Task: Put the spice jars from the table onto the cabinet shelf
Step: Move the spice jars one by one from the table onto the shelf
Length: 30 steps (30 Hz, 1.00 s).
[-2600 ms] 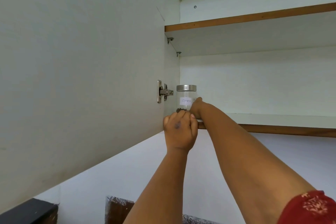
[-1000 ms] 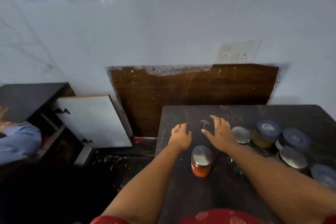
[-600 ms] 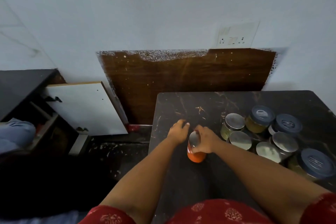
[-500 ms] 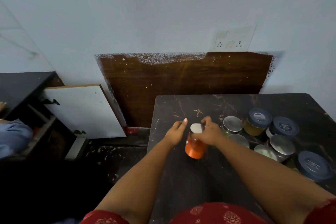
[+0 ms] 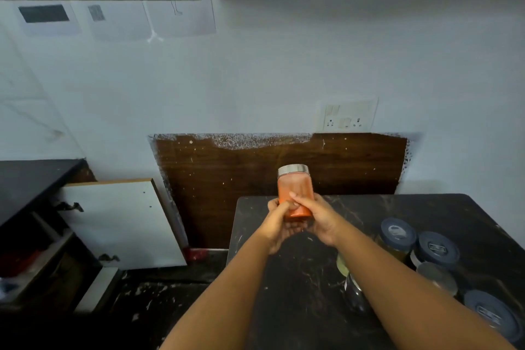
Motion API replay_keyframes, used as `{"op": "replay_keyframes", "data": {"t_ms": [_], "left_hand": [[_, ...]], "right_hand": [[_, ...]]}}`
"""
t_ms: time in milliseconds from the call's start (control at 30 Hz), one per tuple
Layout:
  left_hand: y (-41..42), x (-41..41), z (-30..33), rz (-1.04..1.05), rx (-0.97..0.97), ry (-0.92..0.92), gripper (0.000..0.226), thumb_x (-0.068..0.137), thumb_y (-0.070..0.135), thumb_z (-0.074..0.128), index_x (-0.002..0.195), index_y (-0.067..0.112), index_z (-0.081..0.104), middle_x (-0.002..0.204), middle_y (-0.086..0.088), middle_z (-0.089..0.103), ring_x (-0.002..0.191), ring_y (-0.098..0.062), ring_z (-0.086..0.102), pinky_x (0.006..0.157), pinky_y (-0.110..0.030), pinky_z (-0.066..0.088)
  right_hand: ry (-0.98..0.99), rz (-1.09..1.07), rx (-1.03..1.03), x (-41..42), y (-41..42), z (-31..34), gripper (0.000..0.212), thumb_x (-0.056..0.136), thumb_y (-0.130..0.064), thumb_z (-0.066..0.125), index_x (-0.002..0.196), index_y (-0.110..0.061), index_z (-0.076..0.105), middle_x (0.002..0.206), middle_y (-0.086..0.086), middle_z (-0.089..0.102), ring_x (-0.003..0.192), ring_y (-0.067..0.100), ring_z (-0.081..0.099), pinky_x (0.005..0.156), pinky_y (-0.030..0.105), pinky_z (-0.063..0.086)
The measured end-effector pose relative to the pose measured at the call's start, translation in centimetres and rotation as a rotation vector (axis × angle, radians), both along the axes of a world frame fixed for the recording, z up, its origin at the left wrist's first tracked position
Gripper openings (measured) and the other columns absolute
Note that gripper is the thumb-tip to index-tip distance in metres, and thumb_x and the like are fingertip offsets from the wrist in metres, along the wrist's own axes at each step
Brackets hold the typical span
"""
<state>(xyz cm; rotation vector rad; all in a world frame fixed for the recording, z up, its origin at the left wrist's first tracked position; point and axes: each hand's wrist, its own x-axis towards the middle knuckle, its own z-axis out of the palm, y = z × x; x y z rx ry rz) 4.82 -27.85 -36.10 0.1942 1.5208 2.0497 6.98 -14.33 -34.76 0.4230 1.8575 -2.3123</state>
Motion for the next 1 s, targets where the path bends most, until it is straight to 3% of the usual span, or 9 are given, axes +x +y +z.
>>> {"op": "replay_keyframes", "data": {"t_ms": [167,233,300,400,533,700,767,867,1000], "left_hand": [[0.4,-0.9,1.6,0.059,-0.002,0.026,0.037,0.095,0.046,0.041,0.11,0.016,0.057,0.095,-0.01,0.065,0.077,-0.017,0.059,0.07,-0.028,0.046],[0.5,-1.6,2.3,0.128,-0.049,0.042,0.038,0.093,0.05,0.044,0.106,0.018,0.061,0.095,-0.007,0.064,0.083,-0.018,0.057,0.073,-0.029,0.043],[1.0,-2.1,2.8,0.141,-0.044,0.072,0.055,0.084,0.059,0.054,0.12,0.018,0.059,0.113,-0.008,0.064,0.103,-0.022,0.059,0.083,-0.034,0.048],[1.5,-2.2,3.8,0.086,-0.035,0.048,0.054,0.089,0.063,0.052,0.127,0.025,0.052,0.125,-0.01,0.063,0.115,-0.026,0.06,0.094,-0.039,0.052],[1.9,-2.8,4.5,0.046,-0.058,0.038,0.063,0.087,0.066,0.053,0.135,0.026,0.045,0.127,-0.012,0.061,0.115,-0.028,0.062,0.092,-0.041,0.055],[2.4,-3.4,4.4,0.086,0.024,-0.01,0.057,0.096,0.055,0.047,0.143,0.025,0.038,0.13,-0.016,0.058,0.116,-0.032,0.061,0.086,-0.043,0.057],[2.5,-3.6,4.7,0.11,0.052,-0.022,0.053,0.099,0.049,0.042,0.145,0.021,0.04,0.129,-0.018,0.06,0.116,-0.032,0.062,0.083,-0.04,0.057],[2.7,-4.3,5.2,0.119,0.016,-0.007,0.049,0.101,0.043,0.037,0.144,0.02,0.043,0.126,-0.017,0.063,0.115,-0.031,0.062,0.083,-0.039,0.055],[2.7,-4.9,6.9,0.166,-0.043,0.033,0.059,0.102,0.038,0.041,0.154,0.032,0.014,0.136,-0.013,0.053,0.116,-0.031,0.057,0.096,-0.049,0.05]], "right_hand": [[0.085,-0.093,-0.337,0.0,1.0,1.6,0.059,0.079,-0.041,0.066,0.129,-0.013,0.051,0.121,0.022,0.063,0.112,0.035,0.06,0.104,0.048,0.042],[0.062,-0.113,-0.484,0.1,1.5,1.9,0.058,0.082,-0.042,0.063,0.129,-0.011,0.051,0.124,0.024,0.061,0.116,0.036,0.058,0.107,0.046,0.04],[0.055,-0.111,-0.537,0.2,1.3,2.3,0.061,0.081,-0.045,0.064,0.129,-0.01,0.051,0.125,0.024,0.06,0.117,0.035,0.057,0.107,0.045,0.041],[0.057,-0.137,-0.509,0.0,0.6,2.5,0.063,0.081,-0.051,0.067,0.13,-0.016,0.05,0.126,0.022,0.06,0.117,0.036,0.059,0.098,0.044,0.049],[0.092,-0.161,-0.453,-0.3,0.7,2.8,0.055,0.086,-0.055,0.058,0.126,-0.017,0.054,0.119,0.02,0.064,0.113,0.034,0.062,0.09,0.041,0.053],[0.124,-0.141,-0.358,-0.9,0.8,3.1,0.05,0.087,-0.054,0.06,0.126,-0.022,0.057,0.118,0.015,0.067,0.113,0.032,0.062,0.099,0.045,0.049],[0.122,-0.097,-0.309,-1.1,0.8,3.4,0.049,0.086,-0.041,0.066,0.128,-0.018,0.054,0.121,0.017,0.064,0.116,0.032,0.059,0.103,0.044,0.046],[0.119,-0.075,-0.153,-1.5,0.8,4.0,0.059,0.083,-0.02,0.071,0.136,-0.009,0.047,0.122,0.016,0.062,0.116,0.03,0.058,0.104,0.041,0.045],[0.129,-0.16,-0.028,-1.9,1.0,4.4,0.086,0.069,-0.033,0.082,0.138,-0.016,0.034,0.125,0.01,0.056,0.117,0.024,0.056,0.107,0.042,0.043]]}}
